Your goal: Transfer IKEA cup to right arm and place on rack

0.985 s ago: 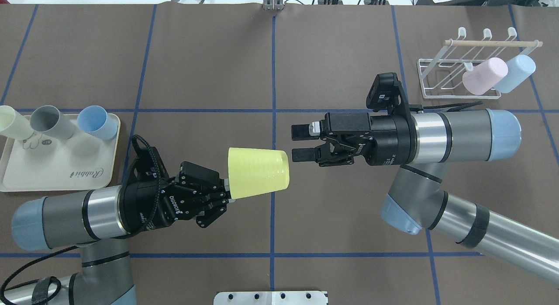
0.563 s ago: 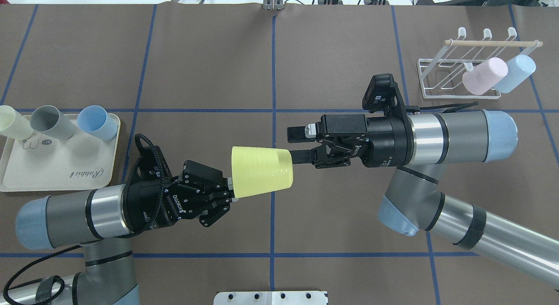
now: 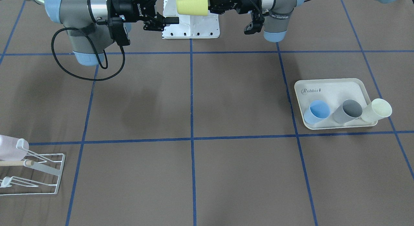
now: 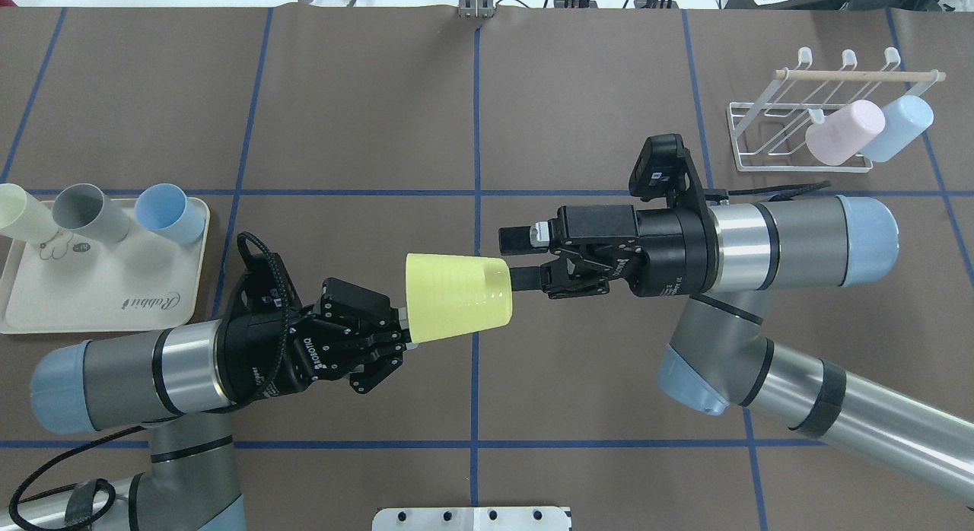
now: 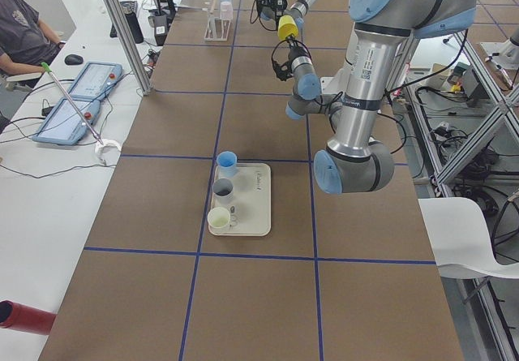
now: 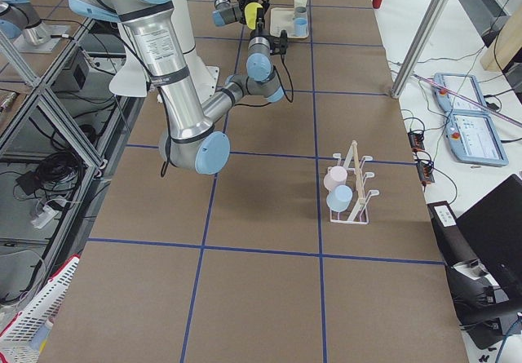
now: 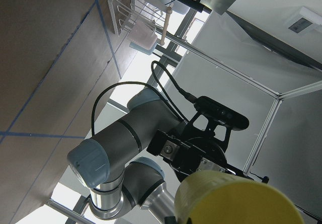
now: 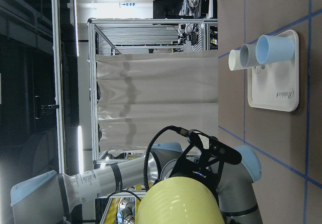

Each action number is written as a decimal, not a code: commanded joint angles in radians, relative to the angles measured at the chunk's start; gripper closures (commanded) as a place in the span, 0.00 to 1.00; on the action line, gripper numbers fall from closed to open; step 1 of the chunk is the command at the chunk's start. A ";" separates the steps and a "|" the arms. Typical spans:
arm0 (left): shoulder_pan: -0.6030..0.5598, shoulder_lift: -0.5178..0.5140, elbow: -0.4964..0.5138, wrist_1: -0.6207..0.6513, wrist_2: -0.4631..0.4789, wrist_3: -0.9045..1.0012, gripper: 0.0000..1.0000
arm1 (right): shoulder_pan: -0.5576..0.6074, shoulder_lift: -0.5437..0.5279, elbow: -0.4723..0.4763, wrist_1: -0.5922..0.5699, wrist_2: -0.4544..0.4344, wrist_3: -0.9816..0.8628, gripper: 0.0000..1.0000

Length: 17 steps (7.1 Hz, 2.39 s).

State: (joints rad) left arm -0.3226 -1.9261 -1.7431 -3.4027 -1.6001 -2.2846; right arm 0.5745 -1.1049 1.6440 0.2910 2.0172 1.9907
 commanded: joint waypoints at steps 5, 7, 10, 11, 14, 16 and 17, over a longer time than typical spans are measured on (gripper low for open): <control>0.000 -0.021 0.013 -0.003 0.002 -0.001 1.00 | -0.012 -0.004 0.005 0.007 0.000 -0.004 0.01; 0.000 -0.022 0.016 -0.003 0.002 -0.001 1.00 | -0.015 -0.006 0.000 0.007 -0.002 -0.006 0.01; 0.000 -0.030 0.016 -0.001 0.002 -0.003 1.00 | -0.016 -0.003 0.000 -0.001 -0.003 -0.007 0.01; 0.000 -0.030 0.017 0.000 0.002 -0.001 1.00 | -0.016 -0.001 0.000 0.000 -0.005 -0.006 0.01; 0.000 -0.037 0.039 0.000 0.002 -0.003 1.00 | -0.016 -0.001 0.000 0.000 -0.005 -0.007 0.13; 0.000 -0.042 0.040 -0.001 0.002 -0.003 1.00 | -0.016 -0.003 -0.001 -0.003 -0.008 -0.012 0.18; 0.000 -0.042 0.040 0.000 0.002 -0.003 1.00 | -0.016 -0.003 -0.003 -0.003 -0.009 -0.024 0.18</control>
State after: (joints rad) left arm -0.3222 -1.9674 -1.7036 -3.4030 -1.5984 -2.2872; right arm 0.5584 -1.1070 1.6429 0.2891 2.0097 1.9773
